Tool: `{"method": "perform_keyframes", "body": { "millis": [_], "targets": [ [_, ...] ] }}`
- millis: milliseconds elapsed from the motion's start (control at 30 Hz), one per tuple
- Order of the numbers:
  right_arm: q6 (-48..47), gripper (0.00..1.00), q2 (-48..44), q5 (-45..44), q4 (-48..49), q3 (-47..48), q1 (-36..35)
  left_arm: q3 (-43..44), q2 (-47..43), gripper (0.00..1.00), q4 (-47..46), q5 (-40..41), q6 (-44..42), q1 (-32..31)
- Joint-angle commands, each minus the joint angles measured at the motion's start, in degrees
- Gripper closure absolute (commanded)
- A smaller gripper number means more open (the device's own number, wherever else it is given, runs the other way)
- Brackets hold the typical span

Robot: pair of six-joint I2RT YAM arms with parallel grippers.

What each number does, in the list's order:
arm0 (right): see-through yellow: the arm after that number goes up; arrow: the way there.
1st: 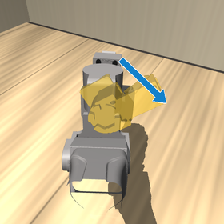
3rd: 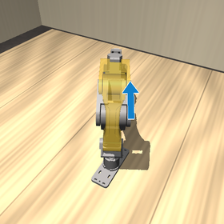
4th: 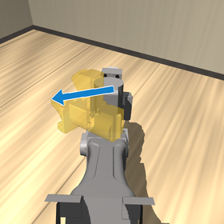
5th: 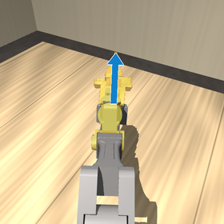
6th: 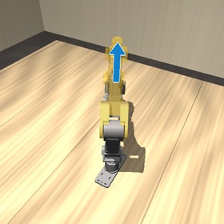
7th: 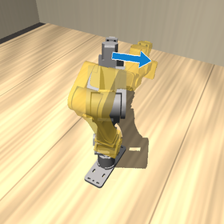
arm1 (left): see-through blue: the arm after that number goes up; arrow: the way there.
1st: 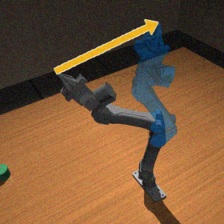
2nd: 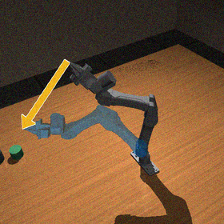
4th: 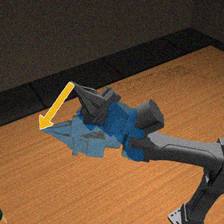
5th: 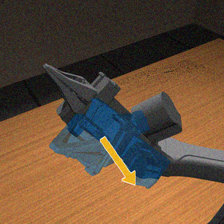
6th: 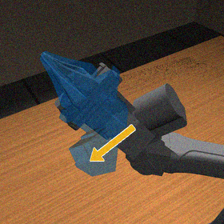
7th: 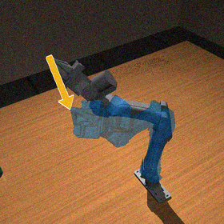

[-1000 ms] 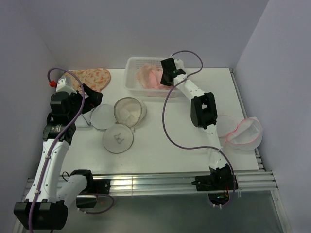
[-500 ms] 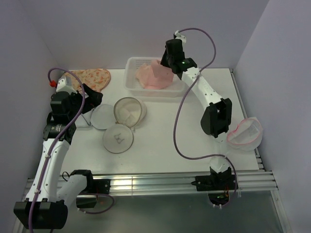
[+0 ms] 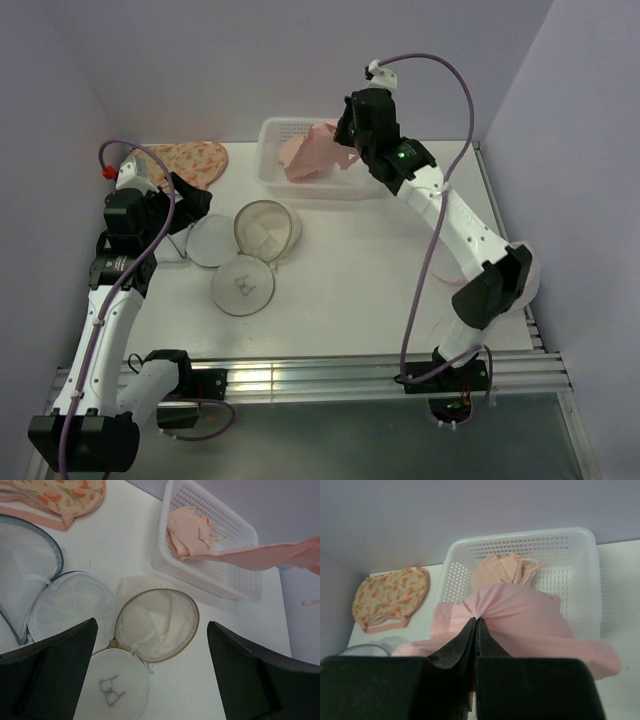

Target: Place the bra in the laundry bag and zip it closed

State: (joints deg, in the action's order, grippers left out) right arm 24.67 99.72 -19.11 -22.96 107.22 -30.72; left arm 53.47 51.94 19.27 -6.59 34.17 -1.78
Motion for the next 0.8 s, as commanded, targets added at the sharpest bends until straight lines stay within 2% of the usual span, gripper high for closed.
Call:
{"method": "perform_keyframes", "body": {
  "millis": [0,167,433,633,767],
  "targets": [
    [-2.2,1.0,-9.4,-4.5,4.8,-3.8,-2.9,0.1,-1.2,0.01,-2.5,-1.4,0.3,0.3],
    [-2.9,1.0,-17.1,-5.8,5.0,-9.1,-6.5,0.2,-1.7,0.01,-2.7,-1.8,0.2,0.3],
    [-1.7,1.0,-28.4,0.8,2.7,-19.6,-8.3,0.2,-1.8,0.01,-2.8,-2.5,0.3,0.3],
    [1.1,1.0,-36.7,5.7,4.0,-37.0,-11.2,0.0,-1.1,0.01,-3.5,-4.0,0.5,0.3],
    [6.5,1.0,-42.2,5.5,4.3,-50.5,-15.3,-0.3,-0.2,0.02,-4.1,-5.6,0.9,0.0]
  ]
}}
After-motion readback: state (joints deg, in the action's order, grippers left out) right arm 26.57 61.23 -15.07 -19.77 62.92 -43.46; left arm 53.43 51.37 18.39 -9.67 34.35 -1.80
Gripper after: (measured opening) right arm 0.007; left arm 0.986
